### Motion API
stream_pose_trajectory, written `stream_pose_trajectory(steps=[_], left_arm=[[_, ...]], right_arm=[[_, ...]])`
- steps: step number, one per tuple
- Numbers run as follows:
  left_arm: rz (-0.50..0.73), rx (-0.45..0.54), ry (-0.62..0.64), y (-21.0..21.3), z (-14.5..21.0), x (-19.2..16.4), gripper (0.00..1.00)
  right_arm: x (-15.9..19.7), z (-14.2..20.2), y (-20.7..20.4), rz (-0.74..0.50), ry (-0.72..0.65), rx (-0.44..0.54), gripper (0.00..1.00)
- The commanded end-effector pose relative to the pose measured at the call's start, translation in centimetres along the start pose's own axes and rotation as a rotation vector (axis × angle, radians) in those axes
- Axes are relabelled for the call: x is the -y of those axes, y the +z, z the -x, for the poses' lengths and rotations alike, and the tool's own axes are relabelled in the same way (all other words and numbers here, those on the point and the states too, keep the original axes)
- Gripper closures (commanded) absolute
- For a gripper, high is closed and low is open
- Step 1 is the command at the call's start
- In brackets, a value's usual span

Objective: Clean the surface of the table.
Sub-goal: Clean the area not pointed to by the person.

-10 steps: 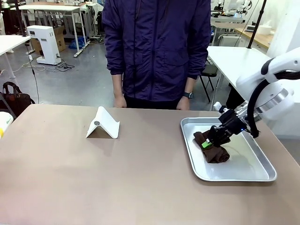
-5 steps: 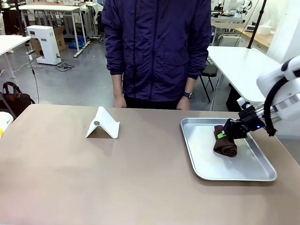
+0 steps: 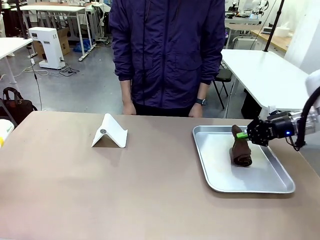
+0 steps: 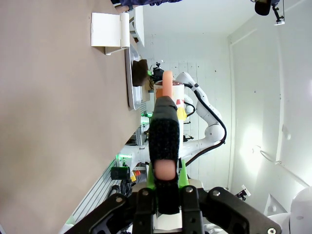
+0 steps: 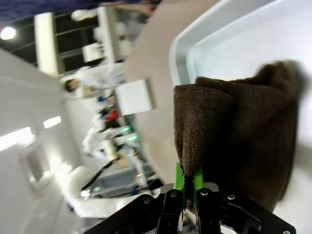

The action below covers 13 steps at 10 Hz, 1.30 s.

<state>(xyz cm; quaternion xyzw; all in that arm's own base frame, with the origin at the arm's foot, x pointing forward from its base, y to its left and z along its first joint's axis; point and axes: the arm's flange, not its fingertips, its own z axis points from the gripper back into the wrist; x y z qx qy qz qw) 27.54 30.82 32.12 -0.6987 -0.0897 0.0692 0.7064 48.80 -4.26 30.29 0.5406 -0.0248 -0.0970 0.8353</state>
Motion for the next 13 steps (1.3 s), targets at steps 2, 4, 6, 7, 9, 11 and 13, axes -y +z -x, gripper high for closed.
stream_pose_trajectory(steps=[2, 4, 6, 7, 9, 11, 13], left_arm=[[0.006, 0.000, 0.011, -0.1, 0.2, 0.6, 0.81], [0.006, 0.000, 0.011, -0.1, 0.2, 0.6, 0.81], [0.006, 0.000, 0.011, -0.1, 0.2, 0.6, 0.81], [0.006, 0.000, 0.011, -0.1, 0.2, 0.6, 0.81], [0.006, 0.000, 0.011, -0.1, 0.2, 0.6, 0.81], [0.006, 0.000, 0.011, -0.1, 0.2, 0.6, 0.81], [0.006, 0.000, 0.011, -0.1, 0.2, 0.6, 0.81]], right_arm=[[-1.6, 3.2, 2.5, -0.311, -0.046, -0.154, 0.93], [-2.8, 6.0, 4.9, -0.410, 0.007, -0.307, 0.93], [-3.0, 8.4, 8.0, -0.470, 0.004, -0.366, 0.93], [-2.7, 9.2, 9.2, -0.469, 0.008, -0.356, 0.93], [-1.7, 9.9, 11.1, -0.450, 0.038, -0.203, 0.93], [-2.0, 9.2, 11.0, -0.455, -0.002, -0.290, 0.93], [-2.0, 9.2, 11.0, -0.455, -0.002, -0.290, 0.93]])
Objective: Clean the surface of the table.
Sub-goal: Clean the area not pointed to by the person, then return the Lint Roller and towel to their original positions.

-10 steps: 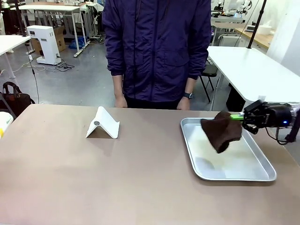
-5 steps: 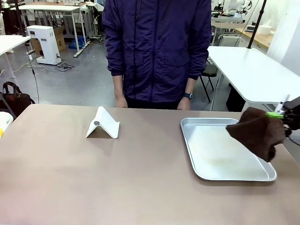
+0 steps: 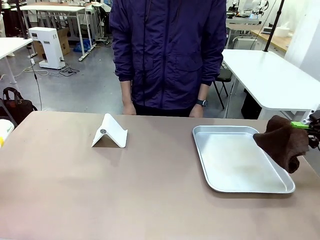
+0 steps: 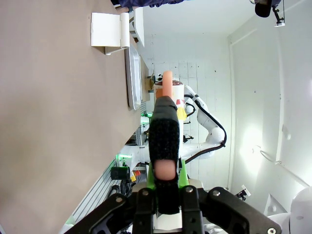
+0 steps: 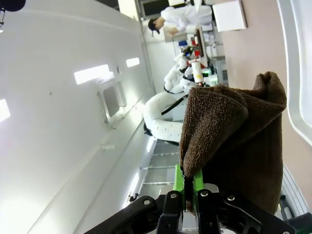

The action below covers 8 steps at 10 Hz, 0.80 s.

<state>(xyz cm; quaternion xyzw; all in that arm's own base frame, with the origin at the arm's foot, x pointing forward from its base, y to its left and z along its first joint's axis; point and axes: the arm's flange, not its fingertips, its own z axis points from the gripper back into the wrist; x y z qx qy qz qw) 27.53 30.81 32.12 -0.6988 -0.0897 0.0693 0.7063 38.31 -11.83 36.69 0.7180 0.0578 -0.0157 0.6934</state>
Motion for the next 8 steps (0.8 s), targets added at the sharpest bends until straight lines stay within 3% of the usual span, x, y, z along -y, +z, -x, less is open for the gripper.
stream_pose_trajectory(steps=[1, 8], left_arm=[[0.005, 0.000, 0.011, -0.12, 0.24, 0.59, 0.81], [0.005, 0.000, 0.011, -0.12, 0.24, 0.59, 0.81]], right_arm=[[-0.58, -0.07, -0.20, -0.015, -0.018, -0.031, 0.93], [-0.58, -0.07, -0.20, -0.015, -0.018, -0.031, 0.93]])
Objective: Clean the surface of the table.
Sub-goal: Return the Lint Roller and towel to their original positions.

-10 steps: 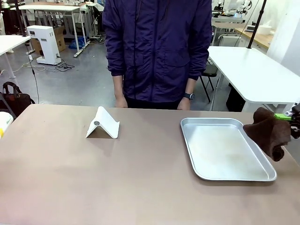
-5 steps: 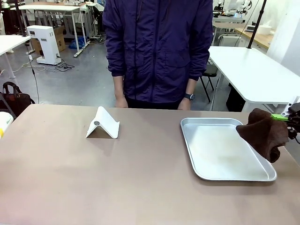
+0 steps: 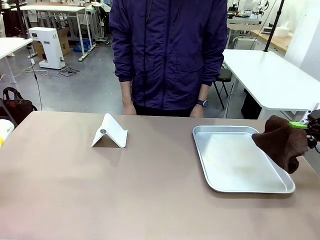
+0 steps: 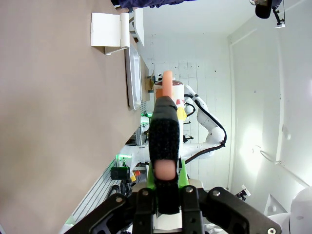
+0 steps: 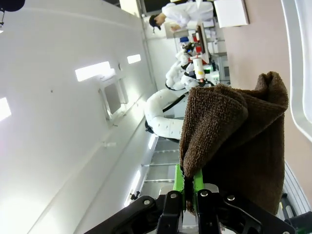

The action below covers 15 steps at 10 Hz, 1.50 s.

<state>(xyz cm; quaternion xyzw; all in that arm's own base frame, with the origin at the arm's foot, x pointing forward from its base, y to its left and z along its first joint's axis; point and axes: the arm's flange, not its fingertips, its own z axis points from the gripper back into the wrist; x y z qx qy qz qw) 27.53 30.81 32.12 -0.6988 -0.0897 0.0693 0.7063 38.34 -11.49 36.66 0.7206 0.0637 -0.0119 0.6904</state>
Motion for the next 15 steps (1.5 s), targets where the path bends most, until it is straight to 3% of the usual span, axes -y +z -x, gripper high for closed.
stream_pose_trajectory(steps=[1, 6, 8, 10, 11, 12, 15], left_arm=[[0.005, 0.000, 0.011, -0.1, 0.2, 0.6, 0.81], [0.000, 0.000, 0.000, 0.0, 0.0, 0.0, 0.81], [-0.036, -0.023, -0.011, -2.5, 0.8, 3.1, 0.81], [-0.140, -0.072, -0.033, -8.0, 0.7, 8.2, 0.81], [-0.185, -0.055, -0.046, -11.3, 0.4, 10.8, 0.81], [-0.247, -0.045, -0.063, -14.9, 0.3, 13.1, 0.81], [-0.420, 0.019, -0.126, -25.9, -1.0, 18.5, 0.81]], right_arm=[[-0.6, 0.0, 0.1, -0.007, -0.015, -0.016, 0.93], [0.0, 0.0, 0.0, 0.000, 0.000, 0.000, 0.93], [-1.6, -1.3, -2.9, 0.046, -0.006, 0.010, 0.93], [-4.4, -3.0, -9.1, 0.149, 0.009, -0.059, 0.93], [-5.3, -4.0, -12.8, 0.184, 0.019, -0.037, 0.93], [-5.8, -5.3, -16.5, 0.226, 0.061, 0.090, 0.93], [-5.6, -8.7, -27.2, 0.323, 0.107, 0.132, 0.93]])
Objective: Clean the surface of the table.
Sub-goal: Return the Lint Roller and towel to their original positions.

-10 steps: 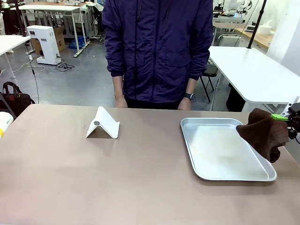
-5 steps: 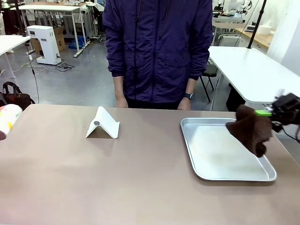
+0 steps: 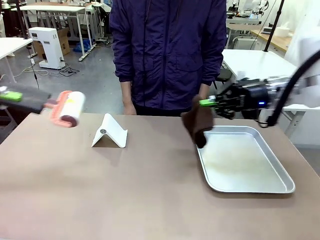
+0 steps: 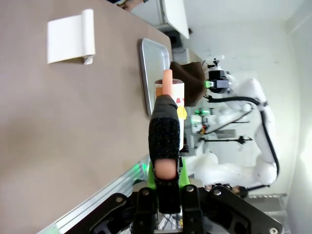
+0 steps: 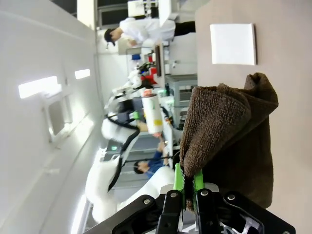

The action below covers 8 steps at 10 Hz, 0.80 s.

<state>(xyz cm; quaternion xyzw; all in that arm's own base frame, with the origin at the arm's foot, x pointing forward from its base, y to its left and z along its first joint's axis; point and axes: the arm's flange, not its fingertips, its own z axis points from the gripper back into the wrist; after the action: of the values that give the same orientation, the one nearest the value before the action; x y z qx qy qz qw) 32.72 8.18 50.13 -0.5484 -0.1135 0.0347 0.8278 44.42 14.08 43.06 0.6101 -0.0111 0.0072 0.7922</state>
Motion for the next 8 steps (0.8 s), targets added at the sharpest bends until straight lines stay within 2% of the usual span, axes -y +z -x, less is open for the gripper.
stream_pose_trajectory(steps=[1, 2, 5, 8], left_arm=[[-0.109, 0.066, 0.001, -4.8, -1.5, 3.3, 0.81], [-0.178, 0.058, -0.030, -7.6, -2.3, 4.9, 0.81], [-0.383, 0.031, -0.017, -14.8, -5.3, 7.2, 0.81], [-0.529, 0.039, -0.042, -20.8, -7.4, 6.8, 0.81]], right_arm=[[0.0, -2.0, -4.9, 0.058, -0.032, 0.044, 0.93], [0.3, -2.9, -7.5, 0.108, -0.045, 0.025, 0.93], [2.2, -4.7, -12.0, 0.258, -0.075, 0.001, 0.93], [5.4, -5.1, -14.2, 0.354, -0.101, -0.003, 0.93]])
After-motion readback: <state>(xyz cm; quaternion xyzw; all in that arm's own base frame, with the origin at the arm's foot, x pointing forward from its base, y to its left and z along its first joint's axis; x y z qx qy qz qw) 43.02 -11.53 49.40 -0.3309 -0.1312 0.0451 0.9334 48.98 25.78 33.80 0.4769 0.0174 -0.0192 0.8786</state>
